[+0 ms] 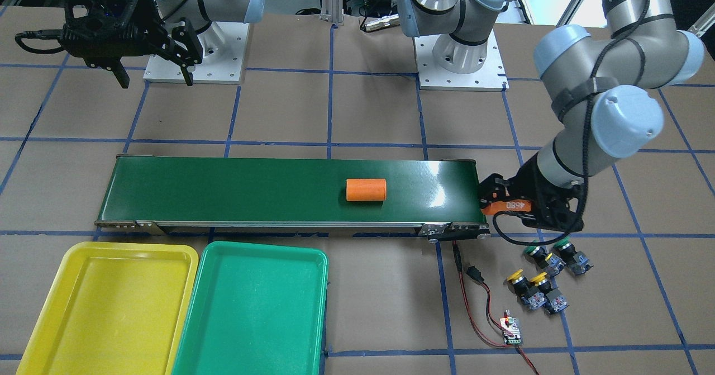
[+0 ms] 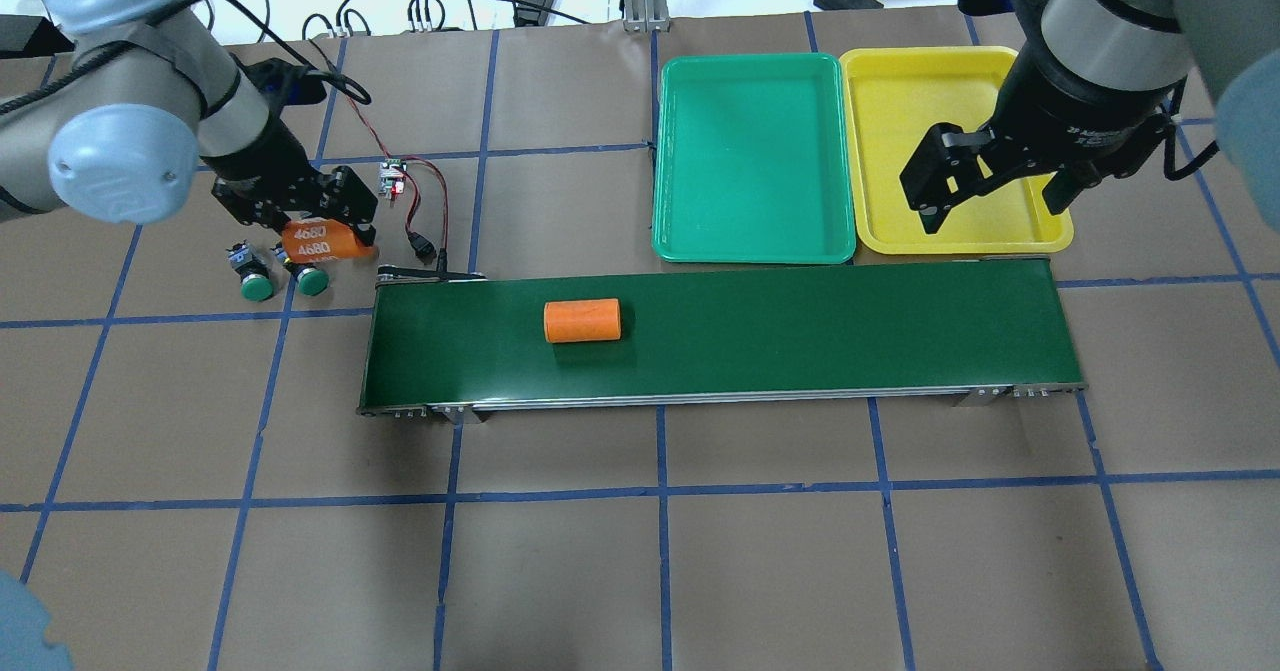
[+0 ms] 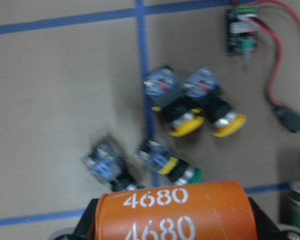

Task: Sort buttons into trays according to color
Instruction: 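Carry the second orange cylinder onto the belt and release it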

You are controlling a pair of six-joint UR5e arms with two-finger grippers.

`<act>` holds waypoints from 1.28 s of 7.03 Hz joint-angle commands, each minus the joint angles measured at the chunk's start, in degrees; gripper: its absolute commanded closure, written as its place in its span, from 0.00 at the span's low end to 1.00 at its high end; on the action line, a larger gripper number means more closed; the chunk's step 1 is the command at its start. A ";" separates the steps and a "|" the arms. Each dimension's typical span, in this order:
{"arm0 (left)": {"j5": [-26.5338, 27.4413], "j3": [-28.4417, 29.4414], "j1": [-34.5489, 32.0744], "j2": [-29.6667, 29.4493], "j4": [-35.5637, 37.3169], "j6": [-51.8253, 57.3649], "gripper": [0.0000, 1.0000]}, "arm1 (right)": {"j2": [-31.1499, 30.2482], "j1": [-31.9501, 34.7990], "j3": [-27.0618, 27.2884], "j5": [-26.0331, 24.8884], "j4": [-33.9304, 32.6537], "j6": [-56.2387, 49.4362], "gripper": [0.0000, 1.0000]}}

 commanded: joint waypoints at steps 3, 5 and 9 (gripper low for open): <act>0.24 -4.78 -4.31 0.10 0.62 -0.38 0.70 | 0.00 0.00 0.00 -0.04 0.09 0.00 0.00; -0.02 -6.62 -4.31 0.27 0.62 -1.08 0.00 | 0.00 0.00 0.00 -0.04 0.09 0.00 0.00; -0.11 -6.02 -4.31 3.25 0.18 -1.43 0.00 | 0.00 0.00 0.00 -0.04 0.09 0.00 0.00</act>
